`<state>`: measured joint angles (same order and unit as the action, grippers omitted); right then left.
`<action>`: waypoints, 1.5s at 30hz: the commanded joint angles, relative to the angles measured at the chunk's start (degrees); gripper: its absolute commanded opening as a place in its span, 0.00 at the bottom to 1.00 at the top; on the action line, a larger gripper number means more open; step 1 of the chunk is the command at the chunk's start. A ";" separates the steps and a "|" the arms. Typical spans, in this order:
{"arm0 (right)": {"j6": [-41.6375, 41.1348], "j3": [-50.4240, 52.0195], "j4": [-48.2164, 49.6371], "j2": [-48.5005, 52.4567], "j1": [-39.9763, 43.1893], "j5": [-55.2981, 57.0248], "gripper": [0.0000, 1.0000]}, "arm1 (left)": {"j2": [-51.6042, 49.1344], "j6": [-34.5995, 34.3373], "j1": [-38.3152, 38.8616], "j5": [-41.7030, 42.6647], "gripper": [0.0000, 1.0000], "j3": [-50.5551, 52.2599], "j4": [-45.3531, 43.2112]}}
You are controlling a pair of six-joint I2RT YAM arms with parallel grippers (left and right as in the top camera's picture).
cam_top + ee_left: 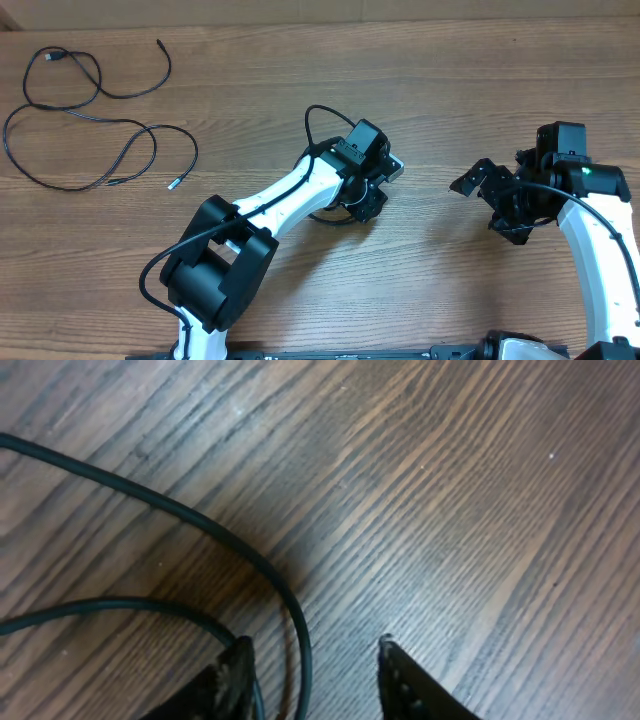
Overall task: Untangle cables
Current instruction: 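Grasp the small black cable loop with the left gripper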
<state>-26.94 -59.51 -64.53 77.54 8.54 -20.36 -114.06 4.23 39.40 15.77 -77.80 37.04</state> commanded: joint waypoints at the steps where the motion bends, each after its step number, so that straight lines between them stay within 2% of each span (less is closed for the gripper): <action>1: 0.42 0.31 0.20 -0.04 0.17 0.17 1.00 | -0.61 0.11 0.55 -1.16 0.40 0.72 -0.50; 9: 0.42 0.31 0.20 -0.04 0.17 0.17 1.00 | -3.69 0.02 0.55 -1.20 0.44 0.72 -2.34; 15: 0.39 0.31 0.20 -0.04 0.17 0.17 1.00 | -3.69 -0.37 0.55 -2.67 0.36 0.72 -2.34; 18: 0.42 0.31 0.20 -0.04 0.17 0.17 1.00 | -3.98 0.37 0.83 -6.40 0.36 0.72 -2.62; 24: 0.39 0.31 0.20 -0.04 0.17 0.17 1.00 | -7.43 0.26 1.40 -5.57 0.34 0.74 -2.29; 29: 0.39 0.31 0.20 -0.04 0.17 0.17 1.00 | -7.89 -0.61 1.77 -5.40 0.11 0.68 -1.03; 32: 0.39 0.31 0.20 -0.04 0.17 0.17 1.00 | -7.85 -0.59 1.79 -5.44 0.07 -0.09 0.13; 34: 0.39 0.31 0.20 -0.04 0.17 0.17 1.00 | -7.85 -0.59 1.79 -5.46 0.04 -1.16 1.68; 39: 0.42 0.31 0.20 -0.04 0.17 0.17 1.00 | -7.85 -0.61 1.77 -7.08 0.04 -6.69 8.39; 43: 0.39 0.31 0.20 -0.04 0.17 0.17 1.00 | -7.85 -1.57 1.77 -6.95 0.04 -14.64 17.00; 45: 0.39 0.31 0.20 -0.04 0.17 0.17 1.00 | -7.72 -4.20 1.49 -6.71 0.04 -20.52 21.81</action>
<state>-26.94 -59.51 -64.51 77.54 8.54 -20.34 -121.89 3.36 40.80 9.54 -89.76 55.00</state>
